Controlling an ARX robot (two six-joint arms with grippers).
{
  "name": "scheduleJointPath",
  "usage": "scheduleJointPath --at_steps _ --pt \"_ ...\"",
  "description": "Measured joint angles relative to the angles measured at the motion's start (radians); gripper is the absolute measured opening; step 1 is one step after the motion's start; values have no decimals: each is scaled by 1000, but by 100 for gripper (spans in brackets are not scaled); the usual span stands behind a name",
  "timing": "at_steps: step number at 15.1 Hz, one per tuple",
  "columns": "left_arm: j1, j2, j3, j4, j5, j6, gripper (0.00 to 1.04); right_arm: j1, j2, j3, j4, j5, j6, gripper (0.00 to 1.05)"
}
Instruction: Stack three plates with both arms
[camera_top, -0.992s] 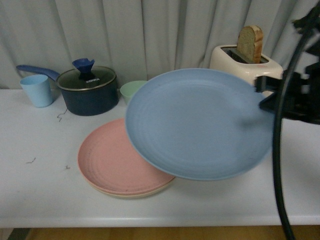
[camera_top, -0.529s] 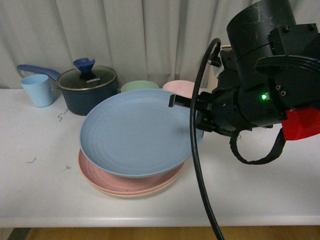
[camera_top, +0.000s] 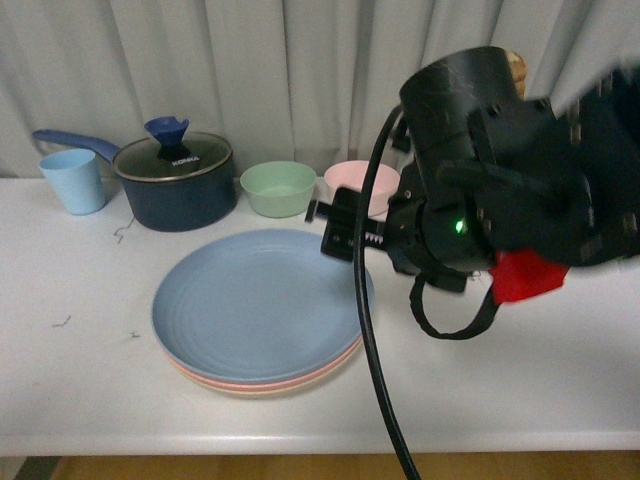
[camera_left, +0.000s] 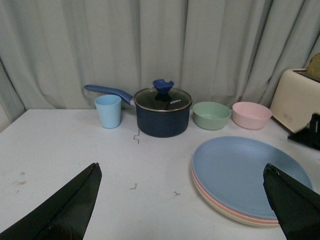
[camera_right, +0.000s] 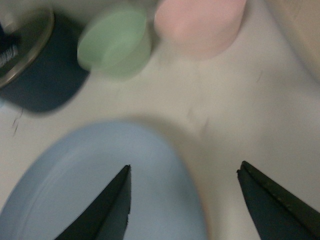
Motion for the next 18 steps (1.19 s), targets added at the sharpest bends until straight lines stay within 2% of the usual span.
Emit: scheduleJointPath --at_steps 1,2,4,5,7,10,13,15,16,18 --pt "0 0 0 0 0 0 98 -8 -9 -145 334 175 -148 56" --pt "0 0 0 0 0 0 98 -31 -49 -305 541 247 -276 45" --pt "0 0 0 0 0 0 98 -115 -182 -512 821 245 -422 25" --pt "0 0 0 0 0 0 98 -150 -280 -587 893 225 -455 14" --pt "0 0 0 0 0 0 98 -174 -380 -685 898 190 -484 1" --pt "0 0 0 0 0 0 98 -210 -457 -844 871 128 -496 2" --pt "0 0 0 0 0 0 98 -279 -679 -969 863 75 -502 2" --pt "0 0 0 0 0 0 98 -305 -776 -1038 794 40 -502 2" --pt "0 0 0 0 0 0 98 -320 -876 -1048 686 29 -502 2" --pt "0 0 0 0 0 0 98 -343 -1043 -1076 607 9 -502 2"
